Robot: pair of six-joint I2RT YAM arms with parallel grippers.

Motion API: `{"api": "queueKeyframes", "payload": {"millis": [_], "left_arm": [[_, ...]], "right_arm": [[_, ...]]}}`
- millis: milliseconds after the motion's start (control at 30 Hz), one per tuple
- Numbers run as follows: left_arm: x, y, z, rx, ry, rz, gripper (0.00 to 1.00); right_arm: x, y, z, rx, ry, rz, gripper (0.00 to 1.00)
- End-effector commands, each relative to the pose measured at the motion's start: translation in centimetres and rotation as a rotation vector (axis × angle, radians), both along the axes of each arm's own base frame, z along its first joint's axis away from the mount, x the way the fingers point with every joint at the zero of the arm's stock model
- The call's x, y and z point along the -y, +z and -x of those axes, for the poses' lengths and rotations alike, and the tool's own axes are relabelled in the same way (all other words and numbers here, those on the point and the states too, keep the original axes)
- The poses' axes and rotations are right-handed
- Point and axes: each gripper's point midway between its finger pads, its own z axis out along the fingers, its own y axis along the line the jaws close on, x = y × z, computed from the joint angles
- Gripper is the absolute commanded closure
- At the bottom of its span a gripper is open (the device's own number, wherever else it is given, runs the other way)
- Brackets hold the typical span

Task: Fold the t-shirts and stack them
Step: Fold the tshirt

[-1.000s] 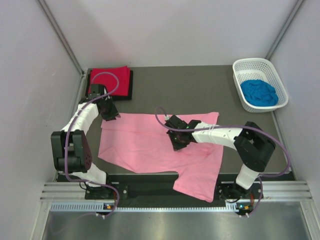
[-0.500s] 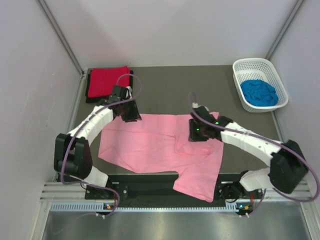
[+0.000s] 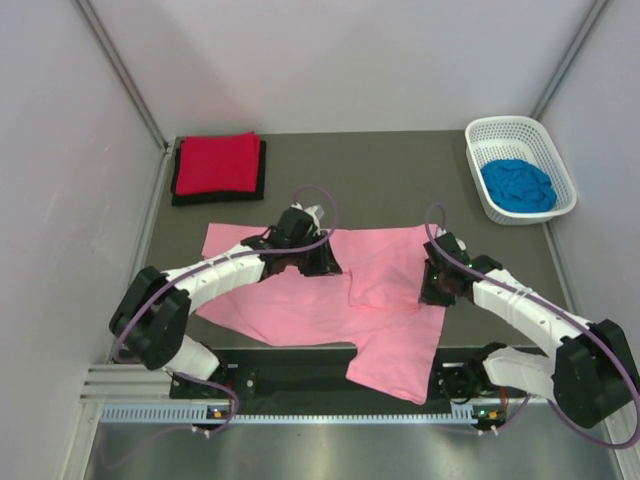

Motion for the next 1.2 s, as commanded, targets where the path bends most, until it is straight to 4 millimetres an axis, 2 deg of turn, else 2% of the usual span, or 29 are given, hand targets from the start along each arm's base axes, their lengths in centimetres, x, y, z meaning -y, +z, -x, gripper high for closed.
{"api": "queueKeyframes", "payload": {"millis": [0,133,467,633,900,1000,1167], "left_arm": [[2.9,0.3,-0.3,0.038,-0.011,0.056,0.69],[4.3,-1.3,0.6,0.013,-0.036,0.035,0.69],[6.3,-3.5,2.0,-0.011,-0.068,0.003,0.66],[6.3,-5.1,2.3,-0.033,-0.064,-0.033,0.66],[5.9,-6.1,2.7,-0.028,-0.060,-0.096,0.66],[6.0,-6.1,2.8,-0.025,-0.062,-0.107,0.66],[5.4,-6.1,3.1,-0.018,-0.057,-0.165,0.64]], "right_arm": [[-0.4,0.3,-0.5,0.035,-0.025,-0.041,0.76],[-0.6,0.0,-0.5,0.042,-0.031,-0.059,0.75],[-1.7,-0.6,-1.0,0.041,-0.024,-0.105,0.74],[-1.6,-1.2,-1.0,0.024,-0.034,-0.095,0.75],[-1.4,-1.9,-0.9,0.018,-0.046,-0.085,0.75],[-1.4,-2.2,-0.8,0.011,-0.045,-0.086,0.78],[-1.4,-2.1,-0.6,0.012,-0.045,-0.096,0.96]]}}
